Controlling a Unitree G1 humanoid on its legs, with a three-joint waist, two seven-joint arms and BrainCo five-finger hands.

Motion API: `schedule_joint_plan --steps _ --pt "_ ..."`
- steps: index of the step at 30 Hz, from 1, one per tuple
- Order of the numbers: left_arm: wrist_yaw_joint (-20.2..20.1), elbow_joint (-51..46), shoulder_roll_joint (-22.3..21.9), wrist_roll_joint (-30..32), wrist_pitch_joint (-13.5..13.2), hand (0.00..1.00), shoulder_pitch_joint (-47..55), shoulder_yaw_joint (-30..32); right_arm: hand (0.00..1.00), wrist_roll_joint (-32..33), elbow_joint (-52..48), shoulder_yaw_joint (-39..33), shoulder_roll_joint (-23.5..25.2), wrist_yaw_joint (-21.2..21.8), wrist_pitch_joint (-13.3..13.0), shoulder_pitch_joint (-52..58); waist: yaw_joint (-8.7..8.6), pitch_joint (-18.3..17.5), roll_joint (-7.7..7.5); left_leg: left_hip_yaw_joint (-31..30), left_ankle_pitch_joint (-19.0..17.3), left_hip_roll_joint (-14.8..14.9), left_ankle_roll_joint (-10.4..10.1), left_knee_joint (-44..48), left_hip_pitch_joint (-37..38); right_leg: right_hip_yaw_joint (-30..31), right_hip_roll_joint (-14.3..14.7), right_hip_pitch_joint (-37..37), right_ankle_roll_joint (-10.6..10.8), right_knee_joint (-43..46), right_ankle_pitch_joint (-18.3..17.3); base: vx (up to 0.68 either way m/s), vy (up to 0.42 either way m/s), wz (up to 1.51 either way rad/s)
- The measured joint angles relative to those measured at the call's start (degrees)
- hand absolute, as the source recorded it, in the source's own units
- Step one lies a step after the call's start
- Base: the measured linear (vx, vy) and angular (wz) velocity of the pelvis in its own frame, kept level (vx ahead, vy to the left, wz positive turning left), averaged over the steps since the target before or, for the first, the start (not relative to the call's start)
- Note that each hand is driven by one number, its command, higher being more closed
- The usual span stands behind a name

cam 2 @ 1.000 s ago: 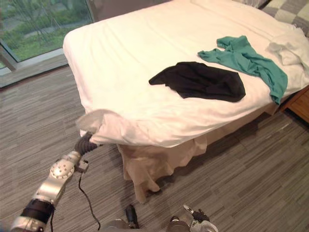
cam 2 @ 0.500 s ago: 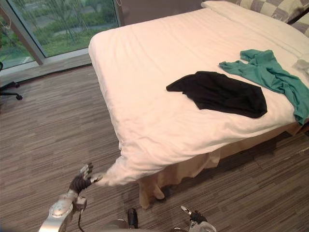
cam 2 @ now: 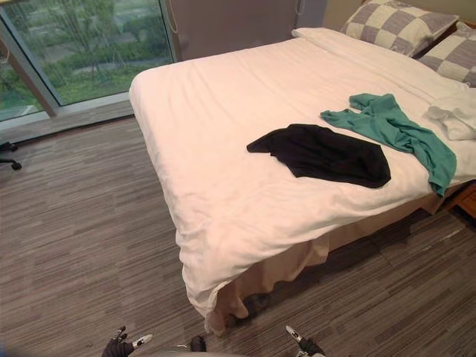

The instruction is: Tidy the bed and pick cloth on bed and put in laundry

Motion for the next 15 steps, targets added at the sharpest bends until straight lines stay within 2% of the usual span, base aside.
schedule_joint_plan --steps 4,5,6,9,10,12,13,15 --pt "0.5 1.4 -0.3 1.1 1.7 0.00 -1.1 -0.1 0.00 -1.5 -3.7 -2.0 -0.5 -2.5 -3.8 -1.3 -0.22 0.0 0.02 0.6 -0.2 -0.1 -0.2 0.0 0.4 0.4 -0.1 0.0 0.0 0.0 0.0 0.04 0.004 -0.13" --pt "0.4 1.5 -0.3 1.1 1.9 0.00 -1.5 -0.4 1.00 -2.3 -5.7 -2.9 -1.3 -2.6 -5.0 -2.9 -0.40 0.0 0.03 0.6 -0.2 -0.1 -0.2 0.0 0.4 0.4 -0.1 -0.1 0.0 0.0 0.0 0.00 0.000 0.00" --pt "0.4 1.4 -0.2 1.1 1.9 0.00 -1.6 -0.6 1.00 -3.2 -6.6 -3.2 -1.9 -2.5 -5.6 -3.9 -0.42 0.0 0.03 0.6 -0.2 -0.1 -0.2 0.0 0.4 0.5 -0.1 -0.1 0.0 0.0 0.0 0.00 0.000 0.00" --pt "0.3 1.4 0.6 1.0 2.8 0.00 -2.9 -2.8 1.00 -7.5 -10.8 -2.5 -7.4 0.0 -9.6 -11.1 -0.36 -0.1 0.13 0.2 -0.2 -0.3 -0.2 0.0 0.2 0.2 -0.3 -0.2 0.1 0.1 0.0 0.00 0.001 0.03" --pt "0.3 1.3 0.9 1.0 3.2 0.00 -3.2 -3.8 1.00 -8.1 -11.8 -2.0 -8.6 0.6 -10.0 -12.6 -0.37 -0.1 0.19 -0.1 -0.2 -0.4 -0.2 0.0 0.1 0.0 -0.3 -0.2 0.1 0.1 0.0 0.00 -0.002 0.14" --pt "-1.1 -1.8 2.1 1.0 6.1 0.00 -3.8 -7.1 1.00 -10.2 -17.7 1.4 -14.1 6.5 -12.2 -17.0 -0.41 -0.4 0.37 -1.5 0.0 -0.6 0.1 0.0 -1.1 -0.7 -0.4 -0.7 0.2 0.1 -0.1 0.00 -0.005 0.28" --pt "-1.8 -3.0 2.1 1.0 7.0 0.00 -3.8 -7.4 1.00 -10.4 -20.3 2.3 -15.2 7.9 -12.7 -17.6 -0.36 -0.6 0.44 -1.7 0.1 -0.6 0.2 0.0 -1.6 -0.8 -0.3 -1.2 0.2 0.1 -0.1 0.02 -0.002 0.23" --pt "-2.3 -5.4 2.2 1.0 9.0 0.00 -3.1 -8.5 1.00 -10.9 -31.8 4.4 -16.4 11.8 -13.4 -17.6 -0.28 -0.5 0.50 -2.7 0.1 -1.1 0.3 0.1 -1.9 -1.7 -0.4 -1.0 0.4 0.1 -0.2 0.05 -0.004 0.21"
